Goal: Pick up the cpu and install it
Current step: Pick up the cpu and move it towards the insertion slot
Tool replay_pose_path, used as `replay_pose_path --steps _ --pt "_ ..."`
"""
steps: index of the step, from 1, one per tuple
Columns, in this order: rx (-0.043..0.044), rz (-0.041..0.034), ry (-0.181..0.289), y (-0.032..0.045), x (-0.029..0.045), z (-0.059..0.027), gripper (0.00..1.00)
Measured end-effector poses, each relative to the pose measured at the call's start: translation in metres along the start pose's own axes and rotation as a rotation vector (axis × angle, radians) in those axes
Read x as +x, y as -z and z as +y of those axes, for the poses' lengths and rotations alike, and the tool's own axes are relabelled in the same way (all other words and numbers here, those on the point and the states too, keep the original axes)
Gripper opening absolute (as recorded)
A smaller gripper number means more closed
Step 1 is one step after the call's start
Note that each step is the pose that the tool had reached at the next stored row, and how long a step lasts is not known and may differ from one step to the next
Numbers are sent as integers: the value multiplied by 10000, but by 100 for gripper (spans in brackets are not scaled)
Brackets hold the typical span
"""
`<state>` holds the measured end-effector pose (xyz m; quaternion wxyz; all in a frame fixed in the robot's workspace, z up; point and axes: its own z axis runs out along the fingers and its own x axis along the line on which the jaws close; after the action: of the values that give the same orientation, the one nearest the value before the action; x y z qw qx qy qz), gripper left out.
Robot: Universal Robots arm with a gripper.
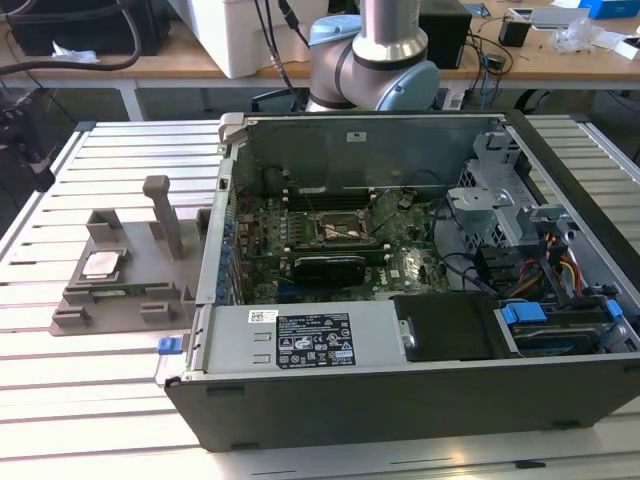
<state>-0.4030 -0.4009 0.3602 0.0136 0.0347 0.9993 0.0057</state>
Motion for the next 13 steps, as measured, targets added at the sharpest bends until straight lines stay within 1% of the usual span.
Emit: replay_pose_path --steps 13 --pt "0 0 0 -61 2 -1 66"
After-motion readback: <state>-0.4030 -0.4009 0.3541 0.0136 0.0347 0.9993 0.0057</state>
